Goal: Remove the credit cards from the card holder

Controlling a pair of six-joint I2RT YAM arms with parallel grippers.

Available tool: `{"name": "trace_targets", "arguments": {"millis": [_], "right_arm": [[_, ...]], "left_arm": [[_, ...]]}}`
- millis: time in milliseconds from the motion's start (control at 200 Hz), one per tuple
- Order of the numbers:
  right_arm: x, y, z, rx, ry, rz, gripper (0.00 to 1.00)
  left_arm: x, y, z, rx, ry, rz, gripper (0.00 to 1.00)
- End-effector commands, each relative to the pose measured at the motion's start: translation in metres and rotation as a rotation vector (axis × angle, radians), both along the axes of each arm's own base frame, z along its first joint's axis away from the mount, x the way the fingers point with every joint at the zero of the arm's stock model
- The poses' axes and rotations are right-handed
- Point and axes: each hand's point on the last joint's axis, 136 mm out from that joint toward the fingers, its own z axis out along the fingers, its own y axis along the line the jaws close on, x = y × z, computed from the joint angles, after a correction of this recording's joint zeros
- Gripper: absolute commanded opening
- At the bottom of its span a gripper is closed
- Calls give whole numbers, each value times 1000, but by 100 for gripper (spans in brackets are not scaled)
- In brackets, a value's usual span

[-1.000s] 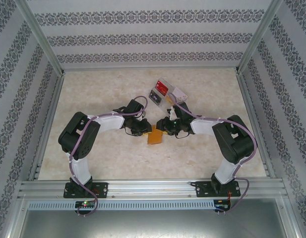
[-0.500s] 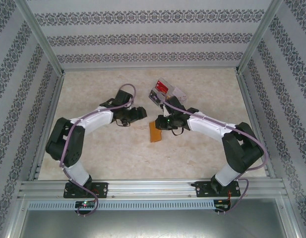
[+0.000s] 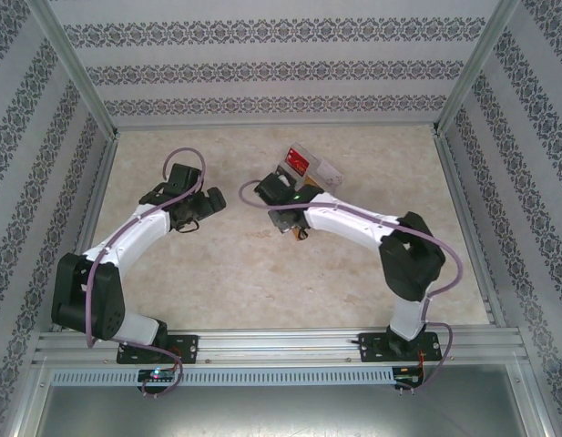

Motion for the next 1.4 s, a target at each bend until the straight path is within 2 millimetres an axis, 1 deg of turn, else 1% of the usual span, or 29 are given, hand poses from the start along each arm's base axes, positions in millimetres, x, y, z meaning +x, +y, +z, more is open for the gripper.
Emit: {"name": "trace_targets", "arguments": {"millis": [0, 50, 100, 190, 230, 285, 380, 490, 555, 624, 694, 769, 819, 849, 934, 1039, 1149, 1199, 1269, 1399], "right_arm": [[0, -6, -2, -172, -33, 44, 19], [-9, 8, -9, -137, 8, 82, 26], [-21, 23, -15, -56, 75, 113, 35], [-43, 47, -19, 102, 183, 171, 41], [-49, 54, -18, 163, 205, 181, 44], [-52, 57, -15, 218, 218, 170, 47], [-52, 51, -13, 296, 246, 108, 48], [-54, 32, -13, 359, 274, -2, 48], [-61, 20, -13, 393, 292, -59, 48], [-70, 5, -17, 417, 314, -130, 47], [-79, -11, -25, 430, 334, -203, 44], [-85, -27, -34, 450, 345, -282, 40], [-87, -34, -40, 476, 352, -330, 37], [-89, -37, -42, 489, 358, -350, 36], [-91, -41, -48, 530, 367, -385, 29], [-91, -46, -55, 551, 380, -419, 22], [-87, -50, -61, 563, 382, -447, 19], [-84, -50, -63, 561, 377, -452, 18], [-79, -51, -66, 556, 374, -455, 17], [-70, -50, -69, 546, 369, -451, 17]], "left_arm": [[-12, 13, -9, 12, 29, 63, 99], [-13, 14, -10, 8, 33, 69, 99], [-12, 13, -10, 2, 34, 71, 99], [-12, 10, -8, -14, 32, 66, 99], [-10, 6, -7, -34, 22, 52, 99], [-7, -2, -4, -76, 2, 29, 99], [-1, -19, -3, -149, -16, -27, 99], [6, -42, 1, -225, -25, -126, 100], [8, -55, 3, -242, -17, -180, 98], [10, -70, 4, -252, -8, -239, 97], [13, -89, 5, -263, -4, -296, 95], [17, -114, 6, -287, -4, -355, 92], [19, -133, 5, -317, -4, -395, 90], [18, -148, 6, -336, -4, -426, 88], [18, -185, -1, -371, 18, -498, 83], [17, -223, -12, -405, 55, -562, 68], [13, -255, -22, -414, 85, -621, 57], [11, -265, -27, -412, 102, -639, 53], [9, -272, -36, -402, 126, -649, 48], [6, -271, -59, -380, 182, -636, 42]]}}
